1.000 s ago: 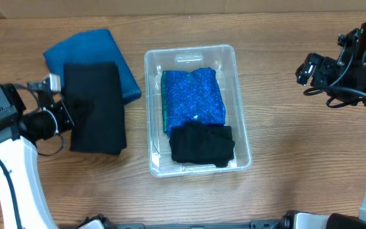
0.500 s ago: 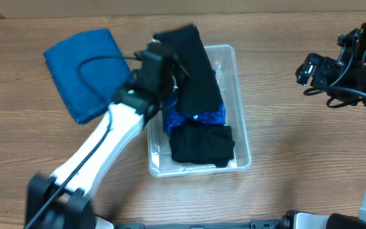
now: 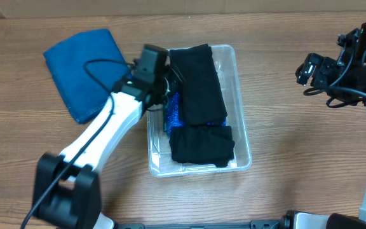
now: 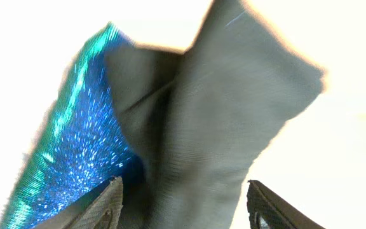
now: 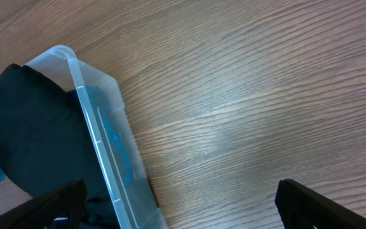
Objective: Pack container
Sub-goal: 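Lay the black cloth on top of the sequined cloth in the bin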
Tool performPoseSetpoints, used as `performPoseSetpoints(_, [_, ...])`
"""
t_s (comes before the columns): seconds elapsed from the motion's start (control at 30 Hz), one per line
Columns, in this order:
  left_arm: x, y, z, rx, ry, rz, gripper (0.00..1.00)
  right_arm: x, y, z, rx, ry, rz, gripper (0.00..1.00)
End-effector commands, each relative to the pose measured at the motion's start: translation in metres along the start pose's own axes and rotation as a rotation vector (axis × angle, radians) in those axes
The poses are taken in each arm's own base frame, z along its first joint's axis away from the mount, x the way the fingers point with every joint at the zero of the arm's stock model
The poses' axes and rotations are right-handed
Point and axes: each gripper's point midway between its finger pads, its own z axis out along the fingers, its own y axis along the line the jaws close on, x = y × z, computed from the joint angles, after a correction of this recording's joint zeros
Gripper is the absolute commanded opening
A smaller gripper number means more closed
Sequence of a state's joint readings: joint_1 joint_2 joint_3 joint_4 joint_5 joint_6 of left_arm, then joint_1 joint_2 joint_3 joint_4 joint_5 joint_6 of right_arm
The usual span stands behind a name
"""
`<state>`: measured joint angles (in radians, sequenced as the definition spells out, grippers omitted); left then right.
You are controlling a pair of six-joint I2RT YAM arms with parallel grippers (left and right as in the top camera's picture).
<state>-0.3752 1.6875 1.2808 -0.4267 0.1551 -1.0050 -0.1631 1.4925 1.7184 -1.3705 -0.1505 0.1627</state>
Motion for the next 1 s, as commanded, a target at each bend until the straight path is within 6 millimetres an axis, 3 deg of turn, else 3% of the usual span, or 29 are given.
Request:
performPoseSetpoints(0.0, [-0.031, -0.040, -0.056, 0.097, -0.191, 0.156, 0.58, -0.002, 0.000, 0.000, -0.002, -0.005, -0.002, 1.00])
performPoseSetpoints(0.03, [-0.033, -0.055, -0.067, 0.142, -0.227, 0.233, 0.51, -0.002, 0.000, 0.003, 0.000, 0.001, -0.001, 1.00])
performPoseSetpoints(0.07, [-0.029, -0.065, -0.070, 0.163, -0.240, 0.328, 0.25, -0.002, -0.001, 0.006, 0.002, 0.009, 0.000, 1.00])
performPoseSetpoints(0.1, [-0.023, -0.067, -0.068, 0.157, -0.234, 0.407, 0.06, -0.002, -0.001, 0.008, 0.003, 0.015, 0.001, 1.00])
performPoseSetpoints(0.17, [-0.008, -0.063, -0.047, 0.109, -0.203, 0.635, 0.04, -0.002, -0.001, 0.010, 0.004, 0.019, 0.002, 1.00])
performPoseSetpoints(0.23, [-0.005, -0.050, -0.019, 0.049, -0.181, 0.743, 0.04, -0.002, -0.001, 0.010, 0.004, 0.020, 0.002, 1.00])
performPoseSetpoints(0.33, [-0.007, -0.046, 0.021, 0.042, -0.183, 0.821, 0.04, -0.002, -0.001, 0.010, 0.004, 0.020, 0.002, 1.00])
performPoseSetpoints(0.47, [-0.010, -0.045, 0.052, 0.058, -0.207, 0.821, 0.04, -0.002, -0.001, 0.010, 0.004, 0.021, 0.002, 1.00])
performPoseSetpoints(0.57, [0.004, -0.013, 0.078, -0.015, -0.115, 0.816, 0.04, -0.002, -0.001, 0.010, 0.004, 0.021, 0.002, 1.00])
performPoseSetpoints(0.63, [0.028, 0.031, 0.099, -0.119, 0.035, 0.770, 0.04, -0.002, -0.001, 0.010, 0.004, 0.021, 0.002, 1.00])
performPoseSetpoints(0.7, [0.052, 0.062, 0.103, -0.184, 0.170, 0.737, 0.04, -0.002, -0.002, 0.010, 0.005, 0.021, 0.002, 1.00])
performPoseSetpoints(0.73, [0.056, 0.069, 0.102, -0.201, 0.196, 0.733, 0.04, -0.002, -0.001, 0.010, 0.004, 0.021, 0.002, 1.00])
performPoseSetpoints(0.83, [0.048, 0.052, 0.097, -0.159, 0.156, 0.756, 0.04, -0.001, -0.002, 0.010, 0.006, 0.025, 0.002, 1.00])
performPoseSetpoints(0.9, [0.031, 0.017, 0.079, -0.098, 0.082, 0.806, 0.05, 0.000, -0.002, 0.010, 0.006, 0.027, 0.003, 1.00])
performPoseSetpoints(0.97, [0.006, -0.030, 0.044, -0.023, -0.038, 0.833, 0.12, 0.000, -0.002, 0.010, 0.006, 0.027, 0.003, 1.00])
